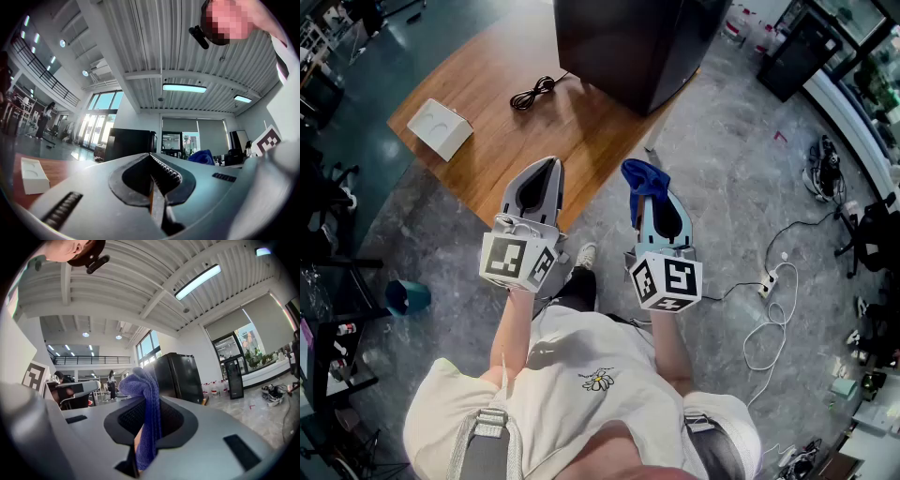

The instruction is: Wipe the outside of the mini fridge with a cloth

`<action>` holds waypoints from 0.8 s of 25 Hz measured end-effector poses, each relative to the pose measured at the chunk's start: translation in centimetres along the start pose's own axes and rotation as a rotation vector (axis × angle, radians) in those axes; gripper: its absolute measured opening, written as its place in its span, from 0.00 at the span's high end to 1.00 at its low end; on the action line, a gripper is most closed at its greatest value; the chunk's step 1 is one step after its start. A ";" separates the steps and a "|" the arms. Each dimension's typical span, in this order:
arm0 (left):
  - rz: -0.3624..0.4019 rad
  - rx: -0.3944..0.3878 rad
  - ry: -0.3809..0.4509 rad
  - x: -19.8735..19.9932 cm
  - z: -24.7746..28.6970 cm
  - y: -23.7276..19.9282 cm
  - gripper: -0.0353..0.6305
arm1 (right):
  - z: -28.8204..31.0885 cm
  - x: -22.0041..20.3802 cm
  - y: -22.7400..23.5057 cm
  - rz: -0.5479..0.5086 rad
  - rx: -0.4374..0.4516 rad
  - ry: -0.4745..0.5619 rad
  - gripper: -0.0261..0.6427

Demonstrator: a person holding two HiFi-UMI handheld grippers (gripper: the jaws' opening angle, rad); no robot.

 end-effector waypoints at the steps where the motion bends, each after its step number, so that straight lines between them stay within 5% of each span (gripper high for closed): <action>1: -0.002 0.010 0.007 -0.3 0.8 -0.3 0.94 | 0.9 0.0 0.2 -0.002 0.005 -0.005 0.87; 20: -0.016 -0.005 0.062 -2.8 16.3 -12.5 0.94 | 21.8 2.9 0.1 -0.047 0.035 0.010 0.87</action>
Point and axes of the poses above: the fingertips, and each gripper's own axes: z forward along the fingers, y to its right, x out of its top, the point moved 9 cm from there along -z, backward along the fingers, and after that the axes turned 12 degrees about z, right-handed, at the moved point
